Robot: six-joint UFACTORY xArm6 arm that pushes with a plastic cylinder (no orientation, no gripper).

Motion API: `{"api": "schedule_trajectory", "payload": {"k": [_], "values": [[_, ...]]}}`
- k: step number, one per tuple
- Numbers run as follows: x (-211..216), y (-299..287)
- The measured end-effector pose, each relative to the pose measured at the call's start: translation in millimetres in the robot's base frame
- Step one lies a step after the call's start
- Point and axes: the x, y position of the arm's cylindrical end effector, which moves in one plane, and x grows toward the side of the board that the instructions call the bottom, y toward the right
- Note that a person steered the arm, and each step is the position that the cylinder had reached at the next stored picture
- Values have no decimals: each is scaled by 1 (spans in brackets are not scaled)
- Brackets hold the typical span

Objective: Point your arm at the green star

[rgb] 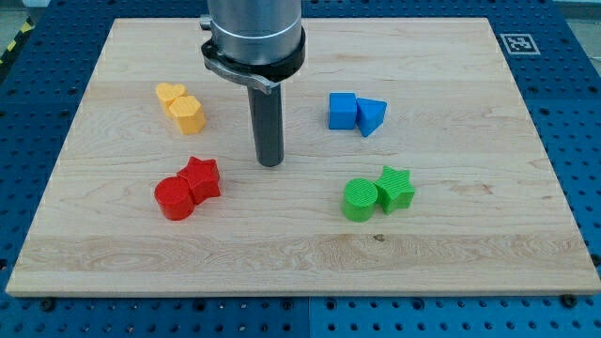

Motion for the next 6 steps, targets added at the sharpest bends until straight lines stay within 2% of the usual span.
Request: {"api": "schedule_trajectory", "payload": {"k": [1,2,3,4,5,6], "values": [[-1,0],[-17,28],[-17,87],[-3,160],[22,195],[36,183]]}}
